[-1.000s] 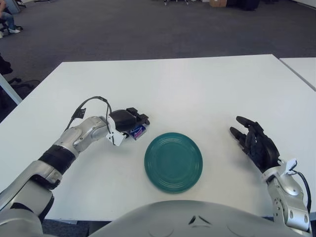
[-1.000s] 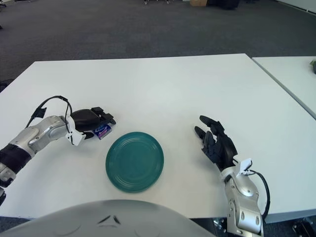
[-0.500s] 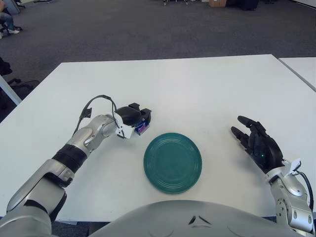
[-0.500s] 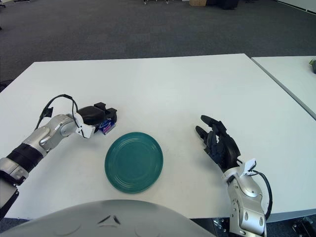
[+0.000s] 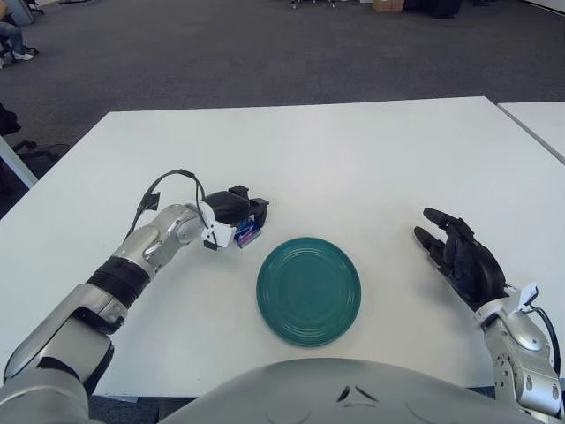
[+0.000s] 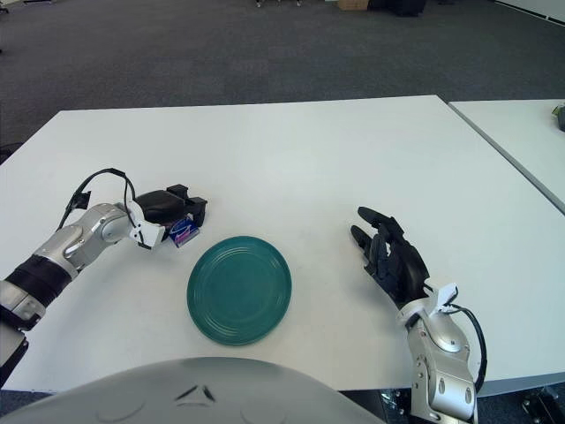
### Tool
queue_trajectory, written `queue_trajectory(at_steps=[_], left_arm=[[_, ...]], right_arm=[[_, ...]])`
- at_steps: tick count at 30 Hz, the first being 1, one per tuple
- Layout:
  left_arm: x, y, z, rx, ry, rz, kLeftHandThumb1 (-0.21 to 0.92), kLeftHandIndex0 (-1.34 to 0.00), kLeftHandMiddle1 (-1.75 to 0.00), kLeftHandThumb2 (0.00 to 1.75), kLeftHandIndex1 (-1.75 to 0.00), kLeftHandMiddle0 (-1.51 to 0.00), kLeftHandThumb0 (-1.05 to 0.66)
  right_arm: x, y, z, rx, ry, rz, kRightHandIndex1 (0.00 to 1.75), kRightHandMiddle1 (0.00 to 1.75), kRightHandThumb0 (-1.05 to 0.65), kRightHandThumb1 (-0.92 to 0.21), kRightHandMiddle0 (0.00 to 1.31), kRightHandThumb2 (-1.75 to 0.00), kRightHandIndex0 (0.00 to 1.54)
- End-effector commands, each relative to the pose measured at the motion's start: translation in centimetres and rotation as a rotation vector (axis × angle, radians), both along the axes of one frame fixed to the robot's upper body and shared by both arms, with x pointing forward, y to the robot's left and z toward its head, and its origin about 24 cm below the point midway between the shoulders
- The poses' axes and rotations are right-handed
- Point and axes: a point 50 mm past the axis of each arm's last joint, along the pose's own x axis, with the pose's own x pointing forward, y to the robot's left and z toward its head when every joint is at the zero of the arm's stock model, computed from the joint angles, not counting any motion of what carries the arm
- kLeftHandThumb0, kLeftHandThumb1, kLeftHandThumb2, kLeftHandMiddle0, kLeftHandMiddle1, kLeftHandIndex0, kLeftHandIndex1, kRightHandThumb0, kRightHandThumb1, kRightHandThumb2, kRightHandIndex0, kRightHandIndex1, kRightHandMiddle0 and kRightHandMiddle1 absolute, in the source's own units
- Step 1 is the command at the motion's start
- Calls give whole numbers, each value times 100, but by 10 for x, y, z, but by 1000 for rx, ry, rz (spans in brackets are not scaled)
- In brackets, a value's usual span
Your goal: Put the gum into the plate.
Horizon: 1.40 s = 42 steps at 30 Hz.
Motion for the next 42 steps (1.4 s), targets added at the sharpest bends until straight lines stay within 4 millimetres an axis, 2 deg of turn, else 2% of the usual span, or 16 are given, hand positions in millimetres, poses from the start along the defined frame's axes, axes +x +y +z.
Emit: queue_trajectory(at_steps=[1,8,13,18,23,27,31,36,38,42], left_arm=[[-27,14,-43,97,227,44,23,-60,-157,133,-166,-67,0],[-24,15,-42,76,193,74,18,-62,-161,141,-170,-66,0],[-4,20,-20,119,130,37,16,-62,-160,143,-172,-69,0],[16,39,11,115,36,3,27,-58,-151,126,-164,-69,0],[15,42,31,83,-23,-41,32,-57,-145,115,-157,-70,0],[10,41,68,-31,-136,-14,36,-56,-143,108,-151,-72,0],[1,33,92,-84,-166,21,39,-55,-143,104,-147,-72,0],[-5,23,111,-143,-158,71,43,-54,-141,97,-143,-73,0],[-6,18,124,-124,-153,64,45,-54,-138,93,-141,-74,0],[-7,19,124,-110,-137,61,46,-55,-134,89,-138,-76,0]], right_arm=[[-19,-6,-5,-12,67,-7,0,68,-69,-92,0,-87,26],[-19,-4,-5,-16,66,-11,1,68,-67,-92,0,-87,28],[-19,-2,-5,-22,64,-8,1,68,-67,-92,0,-88,28],[-16,-1,-6,-18,60,-4,1,67,-67,-92,0,-88,28],[-15,0,-6,-15,56,0,1,67,-67,-92,0,-89,27],[-13,4,-7,-20,45,10,1,69,-68,-92,0,-89,28],[-12,7,-9,-20,46,12,1,71,-70,-92,0,-90,29],[-10,11,-11,-14,41,2,2,73,-71,-92,0,-90,31],[-10,12,-12,-13,43,0,2,73,-71,-92,0,-90,32],[-9,14,-13,-6,48,-1,2,74,-71,-92,0,-90,33]])
